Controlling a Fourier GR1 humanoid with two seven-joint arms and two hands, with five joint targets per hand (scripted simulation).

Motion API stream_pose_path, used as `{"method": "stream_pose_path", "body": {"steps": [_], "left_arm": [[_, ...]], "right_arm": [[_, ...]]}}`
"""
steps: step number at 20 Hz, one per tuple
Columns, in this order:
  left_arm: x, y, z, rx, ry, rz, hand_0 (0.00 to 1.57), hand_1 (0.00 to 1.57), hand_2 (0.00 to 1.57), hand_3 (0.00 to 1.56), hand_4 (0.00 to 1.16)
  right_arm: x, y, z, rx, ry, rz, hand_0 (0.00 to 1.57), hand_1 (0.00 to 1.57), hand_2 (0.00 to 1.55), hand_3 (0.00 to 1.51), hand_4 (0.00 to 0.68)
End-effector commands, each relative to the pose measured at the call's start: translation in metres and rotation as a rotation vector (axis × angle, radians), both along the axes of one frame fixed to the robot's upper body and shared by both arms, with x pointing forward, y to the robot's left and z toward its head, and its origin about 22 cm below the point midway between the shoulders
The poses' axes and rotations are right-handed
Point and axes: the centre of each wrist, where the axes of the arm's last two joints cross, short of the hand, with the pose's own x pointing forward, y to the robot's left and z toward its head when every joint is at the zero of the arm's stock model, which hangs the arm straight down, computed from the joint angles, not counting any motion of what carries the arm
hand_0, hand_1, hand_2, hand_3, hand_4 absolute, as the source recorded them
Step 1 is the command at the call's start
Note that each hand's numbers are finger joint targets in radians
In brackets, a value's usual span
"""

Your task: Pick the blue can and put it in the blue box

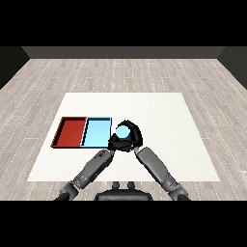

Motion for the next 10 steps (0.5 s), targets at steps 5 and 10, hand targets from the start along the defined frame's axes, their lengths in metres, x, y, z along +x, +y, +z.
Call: {"method": "stream_pose_path", "body": {"steps": [5, 10], "left_arm": [[0.006, -0.004, 0.0, -0.173, 0.032, 0.07, 1.57, 1.57, 1.53, 1.32, 0.67], [0.002, -0.008, -0.007, -0.165, 0.021, 0.091, 1.57, 1.57, 1.57, 1.5, 0.91]], "right_arm": [[0.001, 0.002, 0.003, 0.087, 0.007, 0.025, 1.46, 1.46, 1.44, 1.39, 0.621], [0.003, -0.008, 0.006, 0.08, -0.005, 0.021, 1.44, 1.44, 1.44, 1.39, 0.617]]}}
